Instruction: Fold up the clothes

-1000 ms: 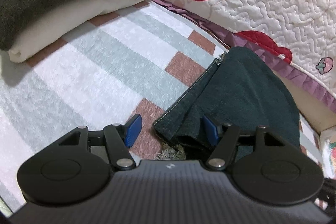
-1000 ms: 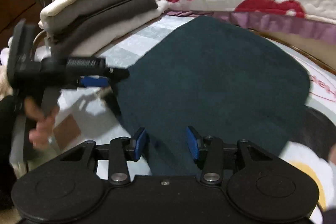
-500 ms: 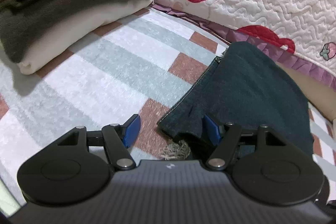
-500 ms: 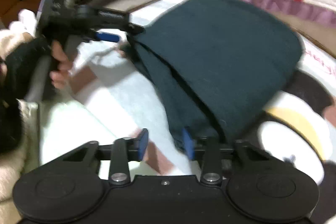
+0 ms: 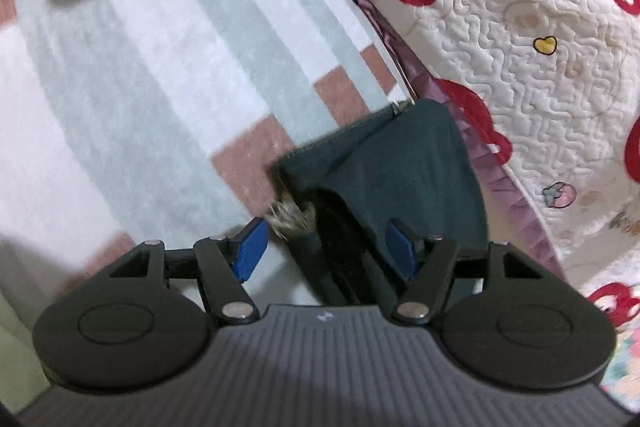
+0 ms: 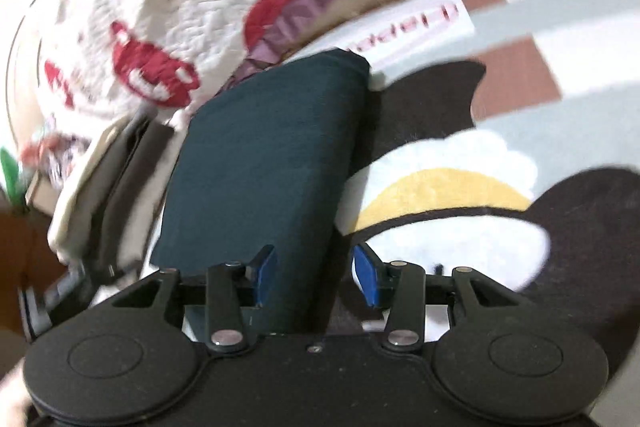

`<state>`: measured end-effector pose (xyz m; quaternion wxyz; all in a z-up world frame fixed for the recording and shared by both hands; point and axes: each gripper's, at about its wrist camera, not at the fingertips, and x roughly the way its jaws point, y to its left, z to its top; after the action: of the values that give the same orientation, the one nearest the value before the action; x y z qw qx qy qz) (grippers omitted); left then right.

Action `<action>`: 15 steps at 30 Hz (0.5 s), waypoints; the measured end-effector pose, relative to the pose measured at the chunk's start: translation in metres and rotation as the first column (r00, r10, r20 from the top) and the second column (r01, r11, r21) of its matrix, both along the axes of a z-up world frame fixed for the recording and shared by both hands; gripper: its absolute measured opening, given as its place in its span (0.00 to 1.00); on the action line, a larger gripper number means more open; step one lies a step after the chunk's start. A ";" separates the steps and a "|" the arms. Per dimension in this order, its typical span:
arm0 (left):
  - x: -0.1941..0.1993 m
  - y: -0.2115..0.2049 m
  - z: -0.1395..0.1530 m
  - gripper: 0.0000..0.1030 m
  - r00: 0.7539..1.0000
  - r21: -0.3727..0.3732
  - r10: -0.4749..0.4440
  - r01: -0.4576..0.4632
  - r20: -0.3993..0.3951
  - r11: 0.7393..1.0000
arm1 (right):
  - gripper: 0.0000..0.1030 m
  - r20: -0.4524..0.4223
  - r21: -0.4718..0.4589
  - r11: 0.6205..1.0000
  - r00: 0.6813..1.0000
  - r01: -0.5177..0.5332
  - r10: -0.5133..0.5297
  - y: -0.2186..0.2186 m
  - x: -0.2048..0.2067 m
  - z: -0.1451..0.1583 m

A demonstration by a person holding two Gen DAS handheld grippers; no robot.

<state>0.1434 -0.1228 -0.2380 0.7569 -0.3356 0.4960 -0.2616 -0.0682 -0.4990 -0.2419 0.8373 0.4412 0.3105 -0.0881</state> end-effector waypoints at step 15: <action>-0.004 -0.034 -0.019 0.52 0.996 -0.022 0.090 -0.090 0.012 0.996 | 0.64 0.100 0.196 0.981 0.995 -0.010 -0.010 -0.006 0.053 -0.036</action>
<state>0.1396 -0.1569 -0.2567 0.7675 -0.3639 0.4726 -0.2348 -0.0150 -0.5050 -0.2778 0.8043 0.5256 0.2751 -0.0346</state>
